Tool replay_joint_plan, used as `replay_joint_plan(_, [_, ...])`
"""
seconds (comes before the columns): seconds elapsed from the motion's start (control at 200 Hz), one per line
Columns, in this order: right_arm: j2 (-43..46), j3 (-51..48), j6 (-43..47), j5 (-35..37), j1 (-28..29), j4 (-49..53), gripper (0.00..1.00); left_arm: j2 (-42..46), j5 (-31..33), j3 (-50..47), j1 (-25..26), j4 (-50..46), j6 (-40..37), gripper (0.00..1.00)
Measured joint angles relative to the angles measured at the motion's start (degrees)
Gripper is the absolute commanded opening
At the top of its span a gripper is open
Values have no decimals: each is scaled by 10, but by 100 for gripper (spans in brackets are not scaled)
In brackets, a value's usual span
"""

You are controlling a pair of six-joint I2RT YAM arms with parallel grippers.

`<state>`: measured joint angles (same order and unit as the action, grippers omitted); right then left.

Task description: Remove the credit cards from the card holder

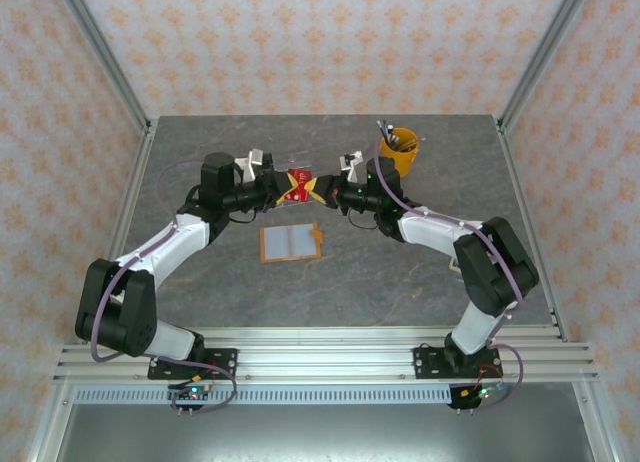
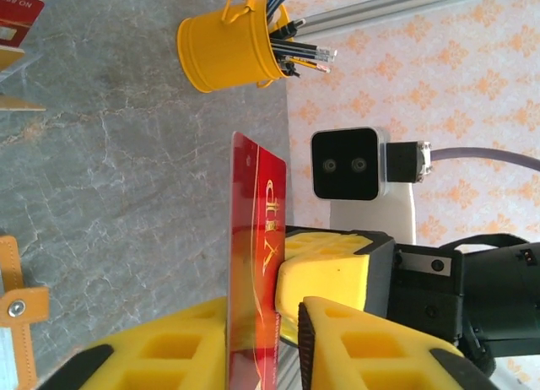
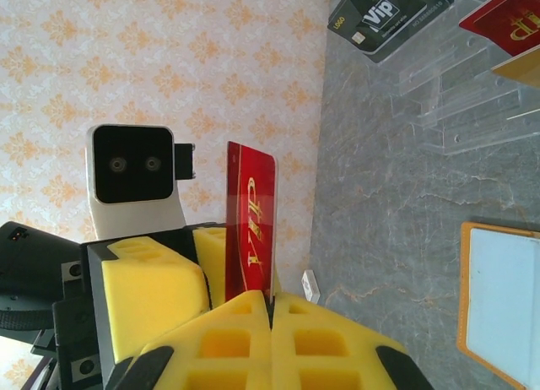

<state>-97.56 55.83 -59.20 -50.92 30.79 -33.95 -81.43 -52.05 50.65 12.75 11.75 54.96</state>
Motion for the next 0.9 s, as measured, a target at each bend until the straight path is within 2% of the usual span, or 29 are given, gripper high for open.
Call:
replay_joint_plan(0.105, [-3,3,0,-5,0,0,2,7,6,2,0,-20,-19,0])
replay_joint_plan(0.16, [-4,3,2,-8,0,2,8,9,13,8,0,-40,-41,0])
replay_joint_plan(0.27, [-3,5,24,-8,2,27,32,17,32,35,5,-108,-95,0])
replay_joint_plan(0.365, [6,11,69,12,1,96,55,32,64,61,12,-172,-160,0])
replay_joint_plan(0.505, [50,14,149,72,-1,216,78,61,132,86,31,-243,-268,0])
replay_joint_plan(0.676, [107,17,231,173,-9,330,90,65,225,117,60,-297,-390,0])
replay_joint_plan(0.776, [122,17,264,221,-16,379,95,50,254,135,63,-307,-453,0])
replay_joint_plan(0.896, [131,17,289,260,-30,434,99,18,272,154,67,-307,-565,0])
